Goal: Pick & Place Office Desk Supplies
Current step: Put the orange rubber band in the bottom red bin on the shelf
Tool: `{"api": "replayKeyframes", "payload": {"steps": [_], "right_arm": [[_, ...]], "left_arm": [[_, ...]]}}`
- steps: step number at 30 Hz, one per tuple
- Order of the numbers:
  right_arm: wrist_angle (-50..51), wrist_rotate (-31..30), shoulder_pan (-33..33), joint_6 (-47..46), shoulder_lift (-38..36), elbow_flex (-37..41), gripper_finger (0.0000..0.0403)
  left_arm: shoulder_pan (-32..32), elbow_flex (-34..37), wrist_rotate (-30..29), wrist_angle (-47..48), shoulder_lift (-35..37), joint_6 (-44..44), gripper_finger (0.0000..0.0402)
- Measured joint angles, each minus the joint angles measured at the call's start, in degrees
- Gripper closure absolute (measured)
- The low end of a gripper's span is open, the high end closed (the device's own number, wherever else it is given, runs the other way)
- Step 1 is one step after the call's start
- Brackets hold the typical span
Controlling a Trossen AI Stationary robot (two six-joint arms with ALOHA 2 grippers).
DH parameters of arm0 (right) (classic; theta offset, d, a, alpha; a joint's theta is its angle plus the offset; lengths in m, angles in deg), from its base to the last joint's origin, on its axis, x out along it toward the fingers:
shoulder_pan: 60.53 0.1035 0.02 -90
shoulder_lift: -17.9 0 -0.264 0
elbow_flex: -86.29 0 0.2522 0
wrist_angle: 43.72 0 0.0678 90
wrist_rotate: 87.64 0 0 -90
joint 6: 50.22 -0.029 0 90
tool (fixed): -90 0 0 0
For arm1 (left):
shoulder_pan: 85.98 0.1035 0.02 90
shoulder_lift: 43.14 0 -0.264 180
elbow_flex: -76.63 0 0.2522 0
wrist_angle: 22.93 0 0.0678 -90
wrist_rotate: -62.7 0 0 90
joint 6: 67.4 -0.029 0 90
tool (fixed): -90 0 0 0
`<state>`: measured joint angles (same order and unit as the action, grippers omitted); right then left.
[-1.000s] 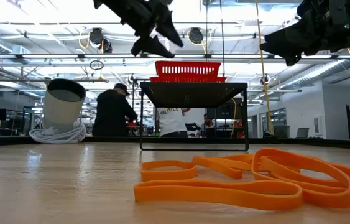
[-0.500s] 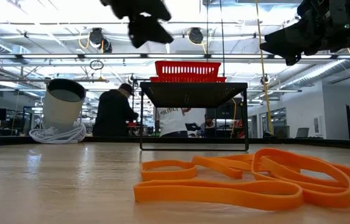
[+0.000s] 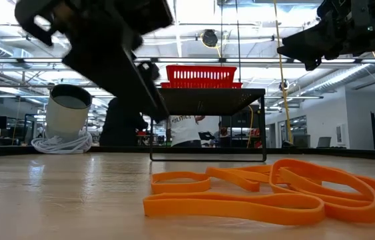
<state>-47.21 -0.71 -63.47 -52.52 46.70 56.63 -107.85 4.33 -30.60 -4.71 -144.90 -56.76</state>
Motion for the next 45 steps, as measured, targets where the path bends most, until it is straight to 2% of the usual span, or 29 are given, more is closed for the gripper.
{"api": "replayKeyframes", "payload": {"steps": [8,18,23,33,40,45], "right_arm": [[-1.2,0.2,0.0,0.0,1.5,0.0,0.0243],[-1.4,0.1,0.0,0.0,2.0,0.0,0.0243],[-1.4,0.1,0.0,0.1,2.0,0.0,0.0243],[-1.4,0.0,0.0,0.2,2.0,0.0,0.0243],[-1.4,0.0,0.0,0.2,2.0,0.0,0.0243],[-1.3,-0.1,0.0,0.2,2.0,0.0,0.0243]], "left_arm": [[-1.1,-0.1,0.1,-12.2,-9.3,0.0,0.0158],[-1.1,-0.3,-3.0,-11.2,-13.2,0.0,0.0163],[-1.1,-0.3,-2.5,-11.0,-13.3,-0.2,0.0215],[-0.9,-0.3,-2.3,-10.1,-13.4,-0.6,0.0386],[-0.6,0.0,-2.8,-8.5,-11.1,-0.8,0.0377],[0.3,0.3,-3.6,-6.4,-6.1,-2.8,0.0395]]}}
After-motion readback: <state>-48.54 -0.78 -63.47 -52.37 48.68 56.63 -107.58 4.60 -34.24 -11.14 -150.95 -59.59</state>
